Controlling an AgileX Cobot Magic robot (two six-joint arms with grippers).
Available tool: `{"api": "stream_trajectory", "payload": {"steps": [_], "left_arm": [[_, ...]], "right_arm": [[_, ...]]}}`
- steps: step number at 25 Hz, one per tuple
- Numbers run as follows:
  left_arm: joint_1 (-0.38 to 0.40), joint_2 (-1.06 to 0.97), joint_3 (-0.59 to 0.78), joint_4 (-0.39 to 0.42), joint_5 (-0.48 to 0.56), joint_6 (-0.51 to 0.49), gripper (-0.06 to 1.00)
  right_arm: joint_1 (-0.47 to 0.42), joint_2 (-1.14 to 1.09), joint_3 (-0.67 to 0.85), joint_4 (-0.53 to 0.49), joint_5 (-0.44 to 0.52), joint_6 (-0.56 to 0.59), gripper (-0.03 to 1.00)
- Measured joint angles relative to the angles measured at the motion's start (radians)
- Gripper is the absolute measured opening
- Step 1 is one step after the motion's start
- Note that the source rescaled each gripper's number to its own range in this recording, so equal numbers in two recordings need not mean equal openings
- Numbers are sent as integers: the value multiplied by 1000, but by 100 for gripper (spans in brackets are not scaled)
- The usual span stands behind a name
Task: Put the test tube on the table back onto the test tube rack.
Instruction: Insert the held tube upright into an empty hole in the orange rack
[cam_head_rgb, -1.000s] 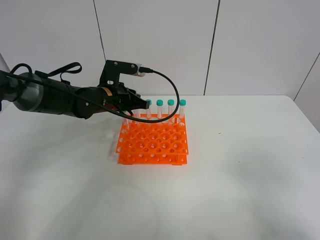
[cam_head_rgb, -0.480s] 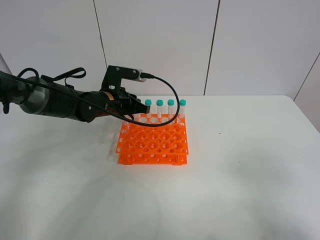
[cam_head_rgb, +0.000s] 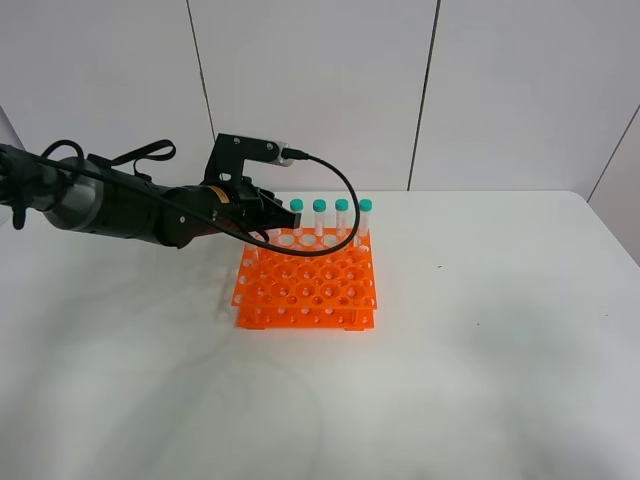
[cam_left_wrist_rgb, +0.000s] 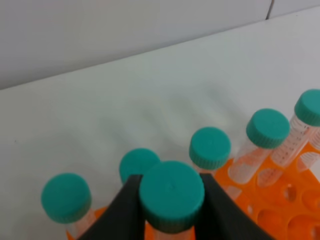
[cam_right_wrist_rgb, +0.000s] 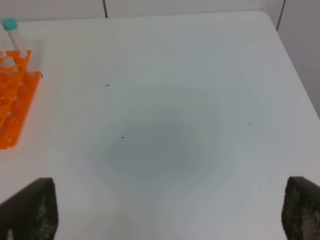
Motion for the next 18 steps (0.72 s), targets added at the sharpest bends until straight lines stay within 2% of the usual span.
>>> {"api": "stream_trajectory", "payload": {"steps": [18], "left_arm": [[0,30,0,0,-1,0,0]], "right_arm": [[0,0,0,0,0,0,100]]}}
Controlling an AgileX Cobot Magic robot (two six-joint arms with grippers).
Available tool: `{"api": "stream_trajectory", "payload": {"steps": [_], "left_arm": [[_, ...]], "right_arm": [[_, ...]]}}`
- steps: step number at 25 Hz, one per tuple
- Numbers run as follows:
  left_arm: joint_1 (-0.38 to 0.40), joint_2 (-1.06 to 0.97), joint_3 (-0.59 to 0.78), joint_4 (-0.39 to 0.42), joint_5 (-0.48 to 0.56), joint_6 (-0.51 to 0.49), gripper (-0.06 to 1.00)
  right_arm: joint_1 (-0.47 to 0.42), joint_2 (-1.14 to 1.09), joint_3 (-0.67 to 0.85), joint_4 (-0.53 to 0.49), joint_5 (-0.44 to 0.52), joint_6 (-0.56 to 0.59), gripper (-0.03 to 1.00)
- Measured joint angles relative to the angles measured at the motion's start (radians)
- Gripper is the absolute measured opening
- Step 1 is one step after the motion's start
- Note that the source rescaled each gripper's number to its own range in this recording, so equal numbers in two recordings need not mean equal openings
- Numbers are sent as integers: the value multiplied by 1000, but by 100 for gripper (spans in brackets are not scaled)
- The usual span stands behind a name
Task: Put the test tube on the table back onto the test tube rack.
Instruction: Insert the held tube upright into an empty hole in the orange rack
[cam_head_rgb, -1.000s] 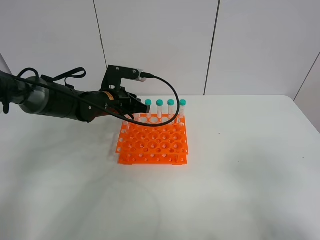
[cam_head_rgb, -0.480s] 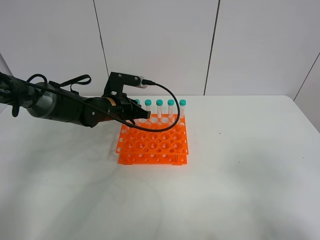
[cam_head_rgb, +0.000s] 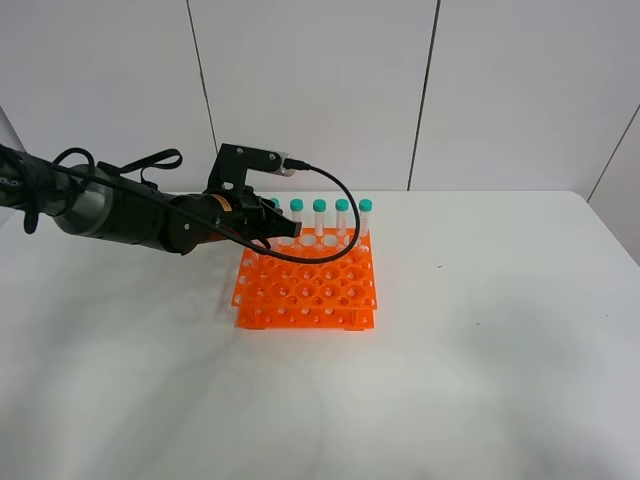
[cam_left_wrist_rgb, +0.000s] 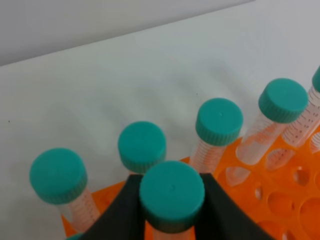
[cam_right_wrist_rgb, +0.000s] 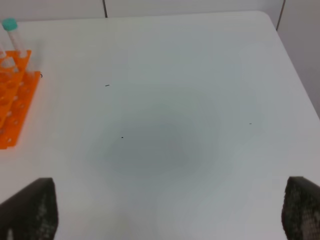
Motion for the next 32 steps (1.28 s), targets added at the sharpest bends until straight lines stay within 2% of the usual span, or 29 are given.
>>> {"api": "stream_trajectory", "payload": {"steps": [32], "left_arm": [[11,23,16,0,-19,-35,0]], "right_arm": [[0,0,0,0,0,0,100]]}}
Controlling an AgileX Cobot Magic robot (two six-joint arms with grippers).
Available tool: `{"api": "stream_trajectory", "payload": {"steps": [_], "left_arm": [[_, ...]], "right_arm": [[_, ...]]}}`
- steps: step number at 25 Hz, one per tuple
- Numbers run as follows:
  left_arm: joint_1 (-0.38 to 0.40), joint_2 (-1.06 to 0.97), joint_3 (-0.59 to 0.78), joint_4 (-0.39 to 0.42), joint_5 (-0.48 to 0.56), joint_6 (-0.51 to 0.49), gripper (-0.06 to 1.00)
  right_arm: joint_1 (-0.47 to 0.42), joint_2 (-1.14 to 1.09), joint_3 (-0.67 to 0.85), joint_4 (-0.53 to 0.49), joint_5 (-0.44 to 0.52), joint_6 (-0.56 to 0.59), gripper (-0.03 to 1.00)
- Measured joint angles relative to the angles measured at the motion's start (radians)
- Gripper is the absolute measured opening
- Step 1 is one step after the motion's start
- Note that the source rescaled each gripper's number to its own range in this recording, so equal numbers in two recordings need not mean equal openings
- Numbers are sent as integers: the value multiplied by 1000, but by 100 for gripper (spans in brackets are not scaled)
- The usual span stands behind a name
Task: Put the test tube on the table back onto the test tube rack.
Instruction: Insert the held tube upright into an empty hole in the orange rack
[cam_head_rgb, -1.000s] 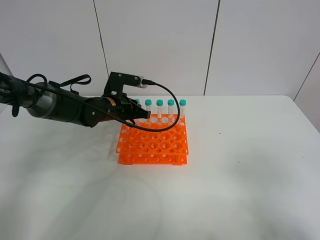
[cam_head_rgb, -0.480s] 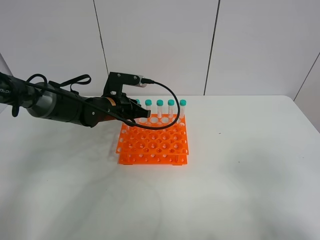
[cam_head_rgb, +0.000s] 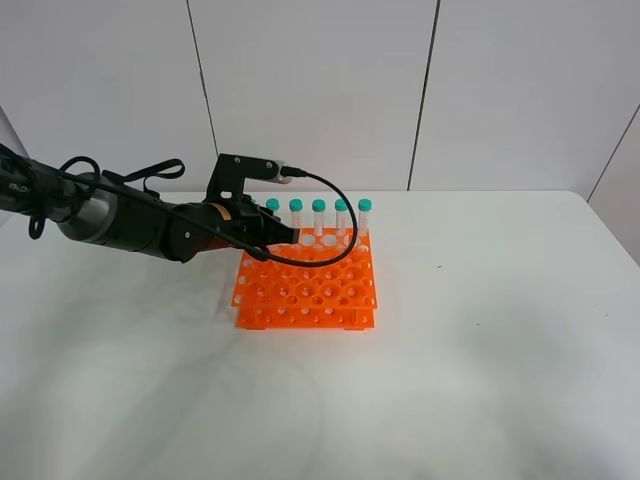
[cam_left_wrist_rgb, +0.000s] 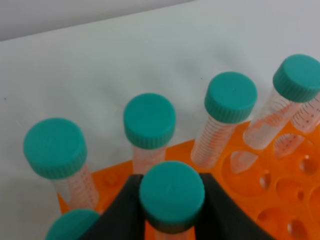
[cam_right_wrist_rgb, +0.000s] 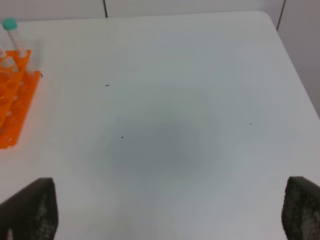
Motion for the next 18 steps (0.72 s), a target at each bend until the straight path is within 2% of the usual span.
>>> {"api": "stream_trajectory", "payload": {"steps": [18], "left_arm": [[6,0,2,0,-4,-2,0]], "right_arm": [[0,0,0,0,0,0,100]]}}
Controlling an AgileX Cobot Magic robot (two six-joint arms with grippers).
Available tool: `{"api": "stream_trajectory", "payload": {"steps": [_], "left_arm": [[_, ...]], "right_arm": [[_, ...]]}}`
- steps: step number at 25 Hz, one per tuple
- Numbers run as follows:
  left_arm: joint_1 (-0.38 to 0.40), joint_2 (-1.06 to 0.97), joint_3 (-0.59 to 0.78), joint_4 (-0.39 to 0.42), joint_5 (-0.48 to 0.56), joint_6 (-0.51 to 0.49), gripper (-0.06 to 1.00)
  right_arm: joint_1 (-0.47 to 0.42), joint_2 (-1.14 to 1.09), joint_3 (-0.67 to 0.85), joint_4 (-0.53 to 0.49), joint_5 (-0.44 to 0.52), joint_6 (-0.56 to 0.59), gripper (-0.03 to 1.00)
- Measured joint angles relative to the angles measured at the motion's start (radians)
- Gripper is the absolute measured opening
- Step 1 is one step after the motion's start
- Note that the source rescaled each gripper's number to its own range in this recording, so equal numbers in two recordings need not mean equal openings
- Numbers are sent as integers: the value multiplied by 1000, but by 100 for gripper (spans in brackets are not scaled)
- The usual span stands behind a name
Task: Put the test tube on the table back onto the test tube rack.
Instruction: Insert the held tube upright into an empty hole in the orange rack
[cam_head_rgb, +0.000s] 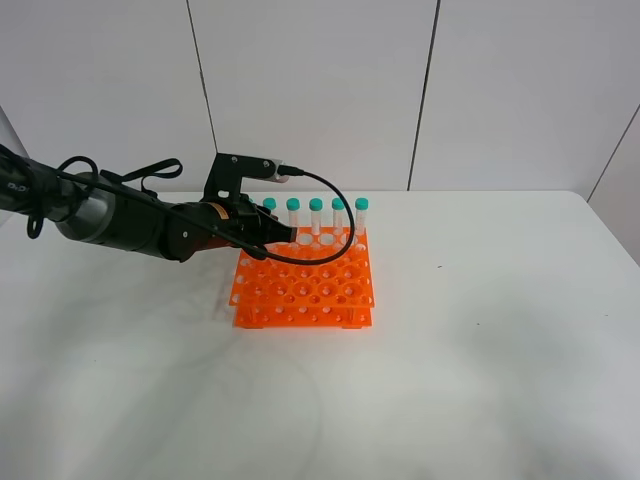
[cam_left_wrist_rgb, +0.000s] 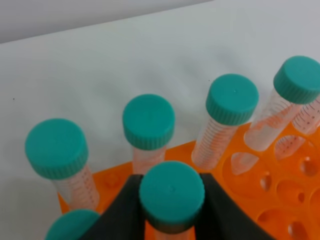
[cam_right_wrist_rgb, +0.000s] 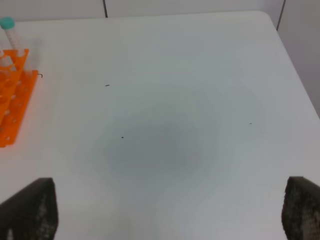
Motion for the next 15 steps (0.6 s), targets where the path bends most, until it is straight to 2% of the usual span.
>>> {"api": "stream_trajectory", "payload": {"steps": [15], "left_arm": [[0,0,0,14,-9,4,0]], "right_arm": [[0,0,0,0,-1,0,100]]}}
